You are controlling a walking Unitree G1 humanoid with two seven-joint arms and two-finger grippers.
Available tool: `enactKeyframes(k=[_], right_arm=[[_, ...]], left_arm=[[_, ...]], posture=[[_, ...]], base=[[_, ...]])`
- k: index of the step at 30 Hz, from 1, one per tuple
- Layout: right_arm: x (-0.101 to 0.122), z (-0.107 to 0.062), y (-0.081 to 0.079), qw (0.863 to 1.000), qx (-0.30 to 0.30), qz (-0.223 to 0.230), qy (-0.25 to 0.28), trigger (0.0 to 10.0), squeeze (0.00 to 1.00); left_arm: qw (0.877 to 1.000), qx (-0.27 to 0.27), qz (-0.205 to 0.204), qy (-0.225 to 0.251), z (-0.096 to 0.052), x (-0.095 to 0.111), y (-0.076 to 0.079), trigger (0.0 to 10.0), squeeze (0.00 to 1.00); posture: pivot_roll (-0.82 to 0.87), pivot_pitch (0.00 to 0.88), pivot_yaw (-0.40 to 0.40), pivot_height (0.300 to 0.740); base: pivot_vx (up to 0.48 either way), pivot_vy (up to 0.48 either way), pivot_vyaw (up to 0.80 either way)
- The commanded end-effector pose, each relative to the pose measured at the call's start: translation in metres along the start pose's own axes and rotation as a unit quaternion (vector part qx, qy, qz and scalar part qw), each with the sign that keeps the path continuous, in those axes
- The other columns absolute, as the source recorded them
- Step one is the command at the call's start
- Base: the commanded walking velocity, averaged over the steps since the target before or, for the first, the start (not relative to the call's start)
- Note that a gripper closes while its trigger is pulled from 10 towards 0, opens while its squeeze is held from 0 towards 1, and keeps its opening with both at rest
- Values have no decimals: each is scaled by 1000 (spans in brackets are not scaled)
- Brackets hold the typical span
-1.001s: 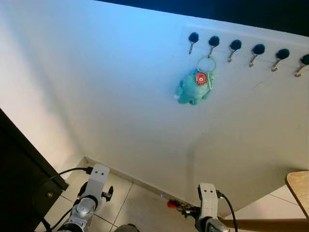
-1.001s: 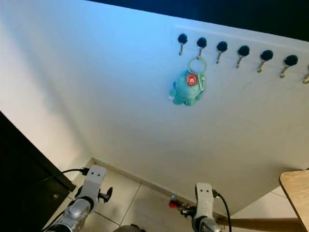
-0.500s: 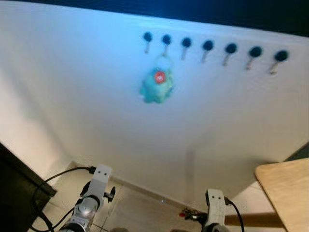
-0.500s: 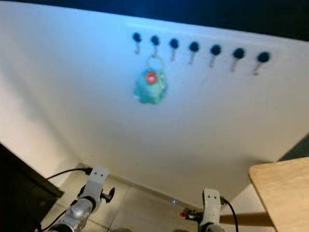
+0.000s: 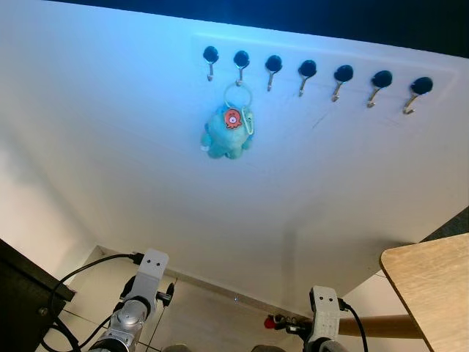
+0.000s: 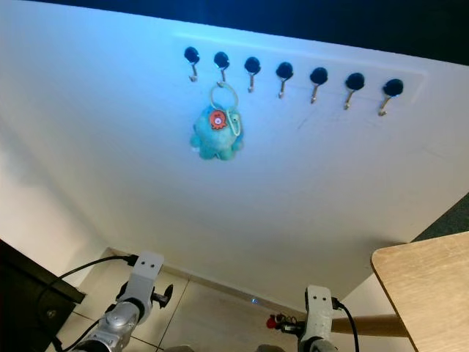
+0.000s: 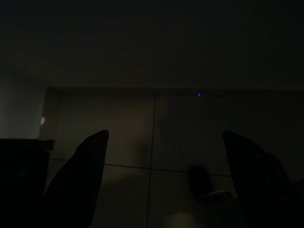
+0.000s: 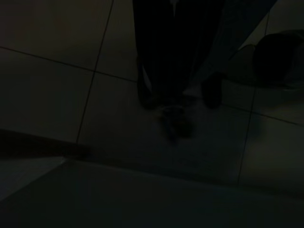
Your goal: Hang keys on a hook
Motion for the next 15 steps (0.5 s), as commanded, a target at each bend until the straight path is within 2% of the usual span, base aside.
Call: enactKeyframes(k=[1, 13, 15], right_arm=[[-1, -1, 1, 1000, -1, 1, 3, 10000, 0], [1, 0, -1, 1000, 2, -1, 6, 10000, 0], [1, 0, -1, 1000, 2, -1, 5, 10000, 0]], left_arm=[[1000, -4, -5, -8, -1, -5, 3, 10000, 0], [1000, -6, 0, -9, -1, -6, 5, 10000, 0], [1000, -7, 6, -4, -1, -5, 4, 10000, 0]], posture=[[38, 40, -18, 740], [37, 38, -21, 740], [38, 39, -21, 740]], base=[[0, 379, 0], [0, 385, 0], [0, 0, 0]])
Point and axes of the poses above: a point about 5 cm out from each wrist's last joint towards the gripper, its own z axis pointing out of the wrist towards the gripper, its own x axis along the axis of the wrist's last joint, y = z × x, the point moved 3 cm from there along z, pointing out of the wrist towards the gripper, and after that the axes turned 5 degrees about -z, right-handed, at the moved point
